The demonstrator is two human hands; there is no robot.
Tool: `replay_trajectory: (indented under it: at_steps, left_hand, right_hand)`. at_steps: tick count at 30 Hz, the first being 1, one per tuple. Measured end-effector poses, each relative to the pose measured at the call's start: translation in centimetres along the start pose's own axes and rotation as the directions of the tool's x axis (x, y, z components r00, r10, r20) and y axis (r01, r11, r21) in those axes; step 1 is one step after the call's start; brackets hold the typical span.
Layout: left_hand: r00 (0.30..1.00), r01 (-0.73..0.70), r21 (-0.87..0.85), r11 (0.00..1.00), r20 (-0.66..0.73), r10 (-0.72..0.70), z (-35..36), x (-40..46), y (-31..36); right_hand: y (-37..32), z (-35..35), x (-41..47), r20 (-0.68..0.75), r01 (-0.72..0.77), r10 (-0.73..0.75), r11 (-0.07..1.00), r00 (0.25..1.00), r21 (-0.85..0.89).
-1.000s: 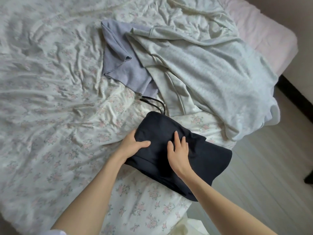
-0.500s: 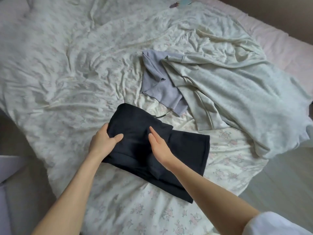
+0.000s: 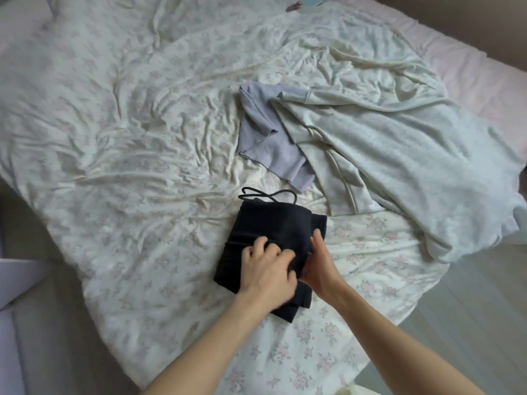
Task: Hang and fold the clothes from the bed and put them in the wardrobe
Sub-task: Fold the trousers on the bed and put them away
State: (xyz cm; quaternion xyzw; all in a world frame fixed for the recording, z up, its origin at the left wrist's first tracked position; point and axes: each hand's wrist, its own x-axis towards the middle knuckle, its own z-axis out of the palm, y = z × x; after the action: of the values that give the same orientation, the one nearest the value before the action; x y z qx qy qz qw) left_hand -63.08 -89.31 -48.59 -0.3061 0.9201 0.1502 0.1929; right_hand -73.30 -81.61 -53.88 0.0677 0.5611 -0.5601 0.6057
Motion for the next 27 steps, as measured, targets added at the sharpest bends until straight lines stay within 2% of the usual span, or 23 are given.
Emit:
replay_trajectory:
  at_steps: [2,4,6,8,10,11,13,16,17,19,21,23,25,26,27]
  left_hand:
    - [0.971,-0.046,-0.098,0.994,0.227,0.067,2.4,0.0,1.3]
    - [0.93,-0.047,-0.219,0.974,0.348,0.123,4.1,0.2,1.5]
    - [0.963,-0.047,-0.329,0.943,0.236,0.13,5.3,0.2,1.0]
    - [1.0,-0.022,-0.423,0.906,-0.023,0.014,5.9,0.2,0.1]
    - [0.975,0.029,-0.39,0.921,-0.191,-0.111,6.3,0.3,-1.0]
    - [0.969,0.076,-0.337,0.939,-0.197,-0.15,6.5,0.5,-1.6]
    - [0.973,0.192,-0.251,0.949,-0.077,-0.217,7.0,0.8,-2.8]
    - [0.964,0.266,-0.169,0.949,0.067,-0.258,7.8,1.2,-3.8]
    - [0.961,0.276,-0.163,0.947,0.071,-0.267,8.2,1.1,-3.8]
    - [0.949,0.31,-0.213,0.927,0.008,-0.315,8.8,0.5,-3.5]
    - [0.881,0.408,-0.409,0.816,-0.058,-0.47,9.2,-0.1,-3.2]
    - [0.738,0.531,-0.638,0.558,0.025,-0.674,8.9,-0.5,-3.3]
    - [0.591,0.592,-0.764,0.255,0.198,-0.782,8.4,-0.6,-3.6]
    - [0.546,0.596,-0.785,0.169,0.241,-0.802,8.4,-0.7,-3.7]
    - [0.511,0.599,-0.79,0.127,0.256,-0.82,8.4,-0.7,-4.0]
  right_hand:
    - [0.7,-2.0,-0.5,-0.04,-0.015,0.014,1.0,0.999,-0.017]
    - [1.5,-3.4,-0.5,-0.121,-0.024,0.016,0.998,0.993,-0.064]
    - [2.2,-4.1,-0.1,-0.155,-0.036,0.019,0.994,0.988,-0.106]
    - [2.3,-4.1,0.4,-0.191,-0.032,0.002,0.988,0.982,-0.154]
    - [2.2,-3.6,1.0,-0.22,-0.018,-0.032,0.975,0.975,-0.221]
    - [2.1,-3.1,1.2,-0.222,-0.003,-0.059,0.964,0.973,-0.266]
    - [2.2,-2.8,1.8,-0.249,-0.005,-0.087,0.938,0.964,-0.346]
    - [2.2,-3.1,2.1,-0.36,-0.126,-0.066,0.866,0.931,-0.484]
    - [2.2,-3.5,2.1,-0.405,-0.153,-0.098,0.826,0.909,-0.543]
    - [2.1,-3.9,2.0,-0.446,-0.09,-0.307,0.733,0.841,-0.674]
    - [1.5,-3.2,1.9,-0.314,0.08,-0.576,0.556,0.755,-0.828]
    - [0.3,-1.5,2.7,-0.071,0.222,-0.747,0.285,0.661,-0.932]
    - [-1.0,0.1,4.3,0.166,0.282,-0.782,0.013,0.6,-0.959]
    - [-1.6,0.8,5.1,0.25,0.289,-0.733,-0.076,0.633,-0.954]
    - [-2.2,1.4,5.9,0.297,0.283,-0.644,-0.128,0.705,-0.95]
